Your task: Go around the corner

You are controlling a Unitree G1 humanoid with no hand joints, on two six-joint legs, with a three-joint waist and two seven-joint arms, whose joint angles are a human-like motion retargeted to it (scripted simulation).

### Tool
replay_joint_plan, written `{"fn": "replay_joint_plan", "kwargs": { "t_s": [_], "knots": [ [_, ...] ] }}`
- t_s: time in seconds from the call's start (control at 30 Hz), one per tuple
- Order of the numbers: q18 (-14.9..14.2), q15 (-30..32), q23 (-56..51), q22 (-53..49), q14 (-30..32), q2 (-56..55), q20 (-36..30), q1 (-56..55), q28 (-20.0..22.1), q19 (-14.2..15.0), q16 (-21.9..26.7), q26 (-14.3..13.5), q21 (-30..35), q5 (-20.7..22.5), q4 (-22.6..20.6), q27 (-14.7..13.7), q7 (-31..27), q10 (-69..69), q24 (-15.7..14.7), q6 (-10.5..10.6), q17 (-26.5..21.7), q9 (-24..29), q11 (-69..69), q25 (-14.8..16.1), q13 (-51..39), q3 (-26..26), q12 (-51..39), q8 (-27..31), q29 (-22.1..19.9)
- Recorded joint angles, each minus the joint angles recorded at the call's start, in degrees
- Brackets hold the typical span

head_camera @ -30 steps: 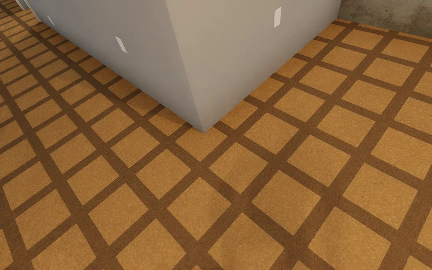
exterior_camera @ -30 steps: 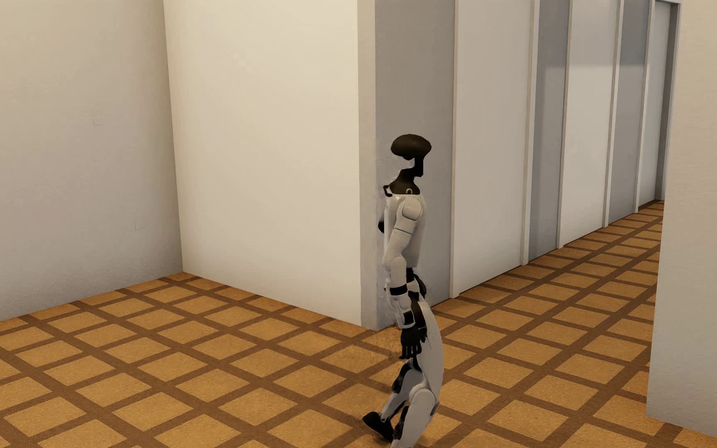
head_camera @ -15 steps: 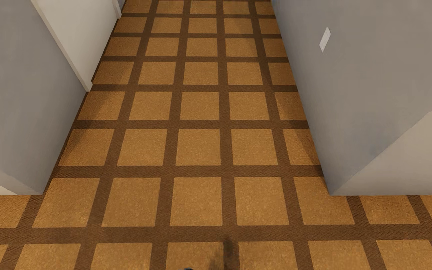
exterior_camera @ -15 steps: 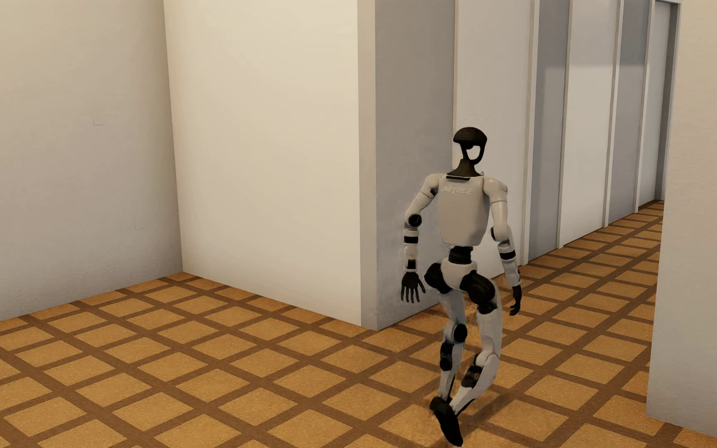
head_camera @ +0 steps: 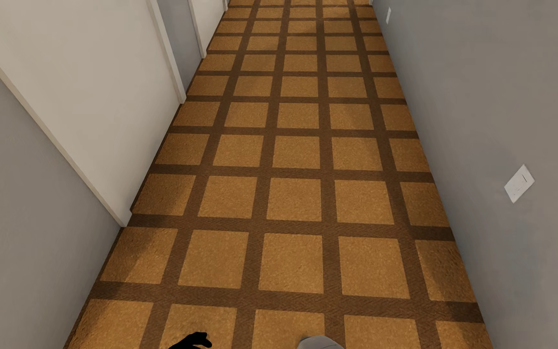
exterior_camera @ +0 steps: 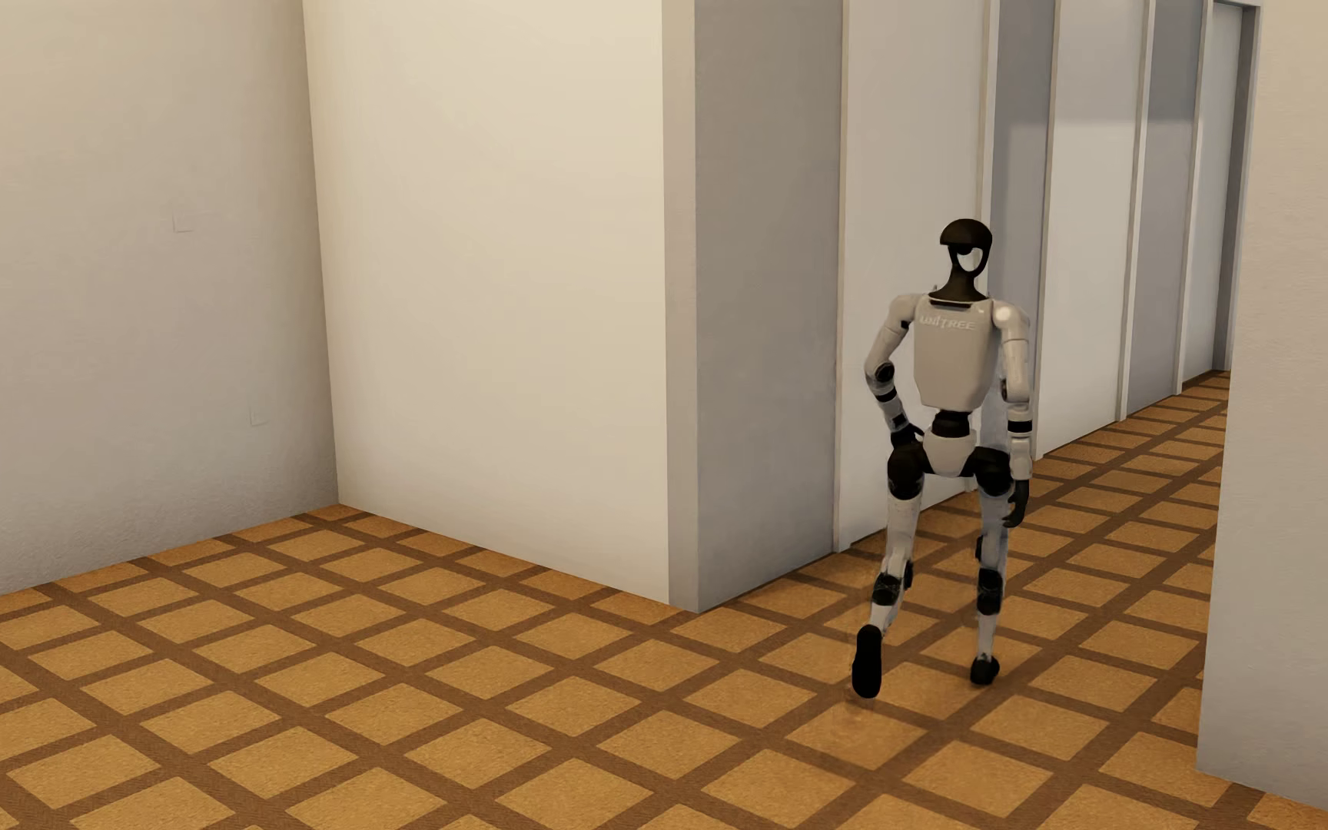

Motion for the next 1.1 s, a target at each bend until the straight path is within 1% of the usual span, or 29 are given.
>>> {"fn": "replay_joint_plan", "kwargs": {
  "t_s": [0.07, 0.1, 0.13, 0.17, 0.2, 0.23, 0.27, 0.3, 0.33, 0.37, 0.4, 0.43, 0.47, 0.5, 0.53, 0.57, 0.63, 0.7, 0.77, 0.8, 0.83, 0.87, 0.9, 0.93, 0.97, 1.0, 1.03, 1.07, 1.1],
  "knots": [
    [0.0, 0.48, -6.74, 4.26, -1.14, 10.18, -3.64, -11.98, 0.0, 0.0, -0.48, 0.0, -3.01, 1.12, -3.53, 0.0, 0.0, 8.17, 0.0, -2.76, 1.11, 0.44, -6.22, 0.0, -3.34, 9.21, 4.19, 0.0, 0.0],
    [0.0, 0.43, -10.89, 4.91, 0.4, 16.39, -2.75, -16.85, 0.0, 0.0, -0.4, 0.0, -3.5, 1.06, -5.04, 0.0, 0.0, 4.28, 0.0, -4.34, 1.51, 0.76, -10.04, 0.0, -4.82, 12.78, 8.11, 0.0, 0.0],
    [0.0, 0.18, -14.7, 14.5, 4.65, 21.9, -8.17, -20.8, 0.0, 0.0, -2.44, 0.0, -5.85, 0.84, -6.05, 0.0, 0.0, -5.06, 0.0, -4.32, 1.26, 1.05, -13.23, 0.0, -6.48, 15.25, 8.06, 0.0, 0.0],
    [0.0, -0.2, -19.39, 14.09, 10.03, 27.13, -11.86, -24.06, 0.0, 0.0, -1.22, 0.0, -8.13, 0.18, -6.69, 0.0, 0.0, -17.19, 0.0, -5.03, 1.34, 1.03, -16.11, 0.0, -8.14, 17.84, 11.13, 0.0, 0.0],
    [0.0, -1.44, -22.96, 15.72, 12.29, 31.55, -13.98, -26.66, 0.0, 0.0, -1.17, 0.0, -8.28, -0.46, -6.74, 0.0, 0.0, -29.55, 0.0, -5.2, 1.17, 0.61, -18.4, 0.0, -9.75, 19.98, 13.51, 0.0, 0.0],
    [0.0, -3.41, -26.12, 17.12, 4.2, 35.51, -15.35, -27.83, 0.0, 0.0, -1.48, 0.0, -9.97, -0.85, -6.08, 0.0, 0.0, -40.8, 0.0, -4.56, 0.45, 0.27, -19.42, 0.0, -11.88, 21.84, 15.42, 0.0, 0.0],
    [0.0, -5.69, -28.43, 17.62, -13.18, 38.08, -17.45, -29.34, 0.0, 0.0, -1.37, 0.0, -10.73, -1.36, -5.3, 0.0, 0.0, -47.03, 0.0, -4.03, -0.28, -0.28, -19.58, 0.0, -13.7, 23.74, 17.17, 0.0, 0.0],
    [0.0, -7.81, -29.69, 18.18, -24.67, 39.97, -18.29, -30.93, 0.0, 0.0, -1.53, 0.0, -12.18, -2.48, -4.45, 0.0, 0.0, -45.58, 0.0, -3.7, -0.71, -0.72, -18.93, 0.0, -14.92, 25.49, 18.7, 0.0, 0.0],
    [0.0, -7.65, -29.79, 18.79, -24.97, 41.83, -19.57, -32.33, 0.0, 0.0, -1.66, 0.0, -13.33, -3.67, -4.69, 0.0, 0.0, -45.94, 0.0, -3.76, -0.77, -0.5, -17.6, 0.0, -15.51, 27.53, 19.85, 0.0, 0.0],
    [0.0, -4.96, -27.97, 19.72, -14.62, 44.39, -20.5, -33.47, 0.0, 0.0, -1.67, 0.0, -14.46, -5.12, -5.72, 0.0, 0.0, -44.76, 0.0, -4.38, -0.21, -0.19, -16.09, 0.0, -15.34, 28.68, 20.6, 0.0, 0.0],
    [0.0, 2.19, -25.67, 20.46, 0.38, 44.16, -21.22, -35.56, 0.0, 0.0, -1.92, 0.0, -15.13, -6.05, -7.45, 0.0, 0.0, -42.25, 0.0, -5.19, 0.56, -1.31, -12.51, 0.0, -14.38, 28.28, 20.84, 0.0, 0.0],
    [0.0, 13.59, -20.85, 21.46, 7.9, 41.7, -22.77, -35.83, 0.0, 0.0, -1.93, 0.0, -14.27, -8.81, -10.15, 0.0, 0.0, -37.49, 0.0, -7.15, 1.96, -1.58, -3.35, 0.0, -13.25, 27.31, 20.18, 0.0, 0.0],
    [0.0, 23.17, -15.22, 21.35, 7.77, 39.12, -22.34, -32.72, 0.0, 0.0, -1.73, 0.0, -12.65, -9.66, -11.9, 0.0, 0.0, -34.26, 0.0, -7.48, 3.01, -0.86, 6.44, 0.0, -11.94, 25.88, 19.14, 0.0, 0.0],
    [0.0, 22.43, -10.52, 20.31, 6.31, 32.35, -21.46, -29.24, 0.0, 0.0, -2.43, 0.0, -9.68, -9.61, -13.4, 0.0, 0.0, -33.85, 0.0, -6.81, 2.48, -0.29, 18.67, 0.0, -11.2, 24.52, 16.95, 0.0, 0.0],
    [0.0, 13.3, -5.62, 17.38, 3.4, 26.59, -19.58, -23.62, 0.0, 0.0, -1.71, 0.0, -6.14, -10.47, -14.63, 0.0, 0.0, -35.36, 0.0, -7.01, 3.17, 0.96, 28.4, 0.0, -11.51, 21.87, 15.22, 0.0, 0.0],
    [0.0, 4.52, -1.96, 14.91, 0.36, 21.72, -17.68, -18.31, 0.0, 0.0, -1.73, 0.0, -4.11, -9.63, -14.66, 0.0, 0.0, -36.72, 0.0, -5.61, 2.96, 1.03, 32.9, 0.0, -10.33, 17.36, 13.08, 0.0, 0.0],
    [0.0, -1.33, 1.84, 8.6, -6.55, 12.71, -13.75, -8.31, 0.0, 0.0, -0.73, 0.0, -1.75, -8.47, -13.26, 0.0, 0.0, -40.87, 0.0, -3.53, 2.47, 0.72, 28.48, 0.0, -5.99, 9.94, 7.88, 0.0, 0.0],
    [0.0, 0.84, 2.95, 1.81, -13.95, 7.86, -6.95, 0.78, 0.0, 0.0, 0.43, 0.0, -0.56, -8.03, -10.74, 0.0, 0.0, -45.08, 0.0, -2.12, 1.29, 0.0, 9.8, 0.0, -1.03, 4.53, 3.36, 0.0, 0.0],
    [0.0, 12.45, 3.02, -2.42, -21.32, 4.74, 0.87, 7.81, 0.0, 0.0, 0.83, 0.0, -0.4, -9.23, -10.46, 0.0, 0.0, -48.58, 0.0, -2.69, 0.5, -1.36, -12.45, 0.0, 1.96, 1.54, -1.48, 0.0, 0.0],
    [0.0, 32.27, 3.02, -4.28, -23.51, 3.41, 3.86, 9.45, 0.0, 0.0, 1.12, 0.0, -0.14, -9.53, -9.54, 0.0, 0.0, -48.5, 0.0, -2.6, 0.26, -2.34, -16.1, 0.0, 2.6, 0.3, -3.67, 0.0, 0.0],
    [0.0, 44.03, 3.82, -6.37, -24.25, 2.0, 6.45, 9.87, 0.0, 0.0, 1.5, 0.0, -0.01, -9.7, -8.41, 0.0, 0.0, -47.49, 0.0, -2.58, 0.38, -2.9, -41.47, 0.0, 2.69, -1.4, -5.19, 0.0, 0.0],
    [0.0, 44.01, 4.88, -6.59, -23.55, -0.76, 6.76, 12.35, 0.0, 0.0, 1.52, 0.0, -2.08, -9.5, -8.44, 0.0, 0.0, -47.03, 0.0, -2.76, 0.88, -3.53, -19.48, 0.0, 3.2, -1.22, -6.04, 0.0, 0.0],
    [0.0, 28.82, 5.55, -7.6, -21.14, -1.1, 7.89, 13.66, 0.0, 0.0, 1.43, 0.0, -2.94, -8.2, -6.58, 0.0, 0.0, -44.37, 0.0, -2.37, 1.35, -3.53, -15.29, 0.0, 3.04, -2.36, -5.22, 0.0, 0.0],
    [0.0, 20.13, 5.96, -8.57, -16.2, -0.45, 10.23, 13.39, 0.0, 0.0, 0.29, 0.0, -3.46, -6.52, -6.32, 0.0, 0.0, -39.0, 0.0, -2.23, 1.3, -4.47, -12.2, 0.0, 3.32, -2.8, -2.75, 0.0, 0.0],
    [0.0, 12.33, 7.06, -6.86, -8.73, -0.67, 9.81, 11.71, 0.0, 0.0, -0.61, 0.0, -3.57, -2.77, -3.61, 0.0, 0.0, -30.41, 0.0, -1.44, 1.68, -5.08, -8.31, 0.0, 3.56, -1.26, -0.47, 0.0, 0.0],
    [0.0, 7.6, 7.28, -3.52, -2.14, 3.25, 7.01, 8.18, 0.0, 0.0, -1.43, 0.0, -3.96, -1.69, -1.36, 0.0, 0.0, -19.1, 0.0, -0.43, 1.8, -4.24, -5.64, 0.0, 2.76, -1.11, 0.79, 0.0, 0.0],
    [0.0, 4.45, 4.43, 0.69, 1.43, 8.46, 7.99, 4.39, 0.0, 0.0, -3.8, 0.0, -5.49, -1.81, -1.37, 0.0, 0.0, -6.94, 0.0, -0.51, 2.03, -2.43, -3.68, 0.0, 1.73, -0.11, 2.16, 0.0, 0.0],
    [0.0, 2.64, 4.98, 6.45, 1.46, 11.45, 4.12, -0.83, 0.0, 0.0, -4.47, 0.0, -6.44, -1.12, -2.0, 0.0, 0.0, 3.22, 0.0, -0.83, 2.18, -1.54, -4.0, 0.0, -0.81, 1.55, 1.67, 0.0, 0.0],
    [0.0, 2.63, 0.14, 9.18, 1.67, 13.98, -5.9, -5.6, 0.0, 0.0, -2.97, 0.0, -5.74, 0.46, -1.36, 0.0, 0.0, 7.86, 0.0, -1.14, 1.71, -0.72, -6.06, 0.0, -3.5, 5.36, 1.59, 0.0, 0.0]
  ]
}}
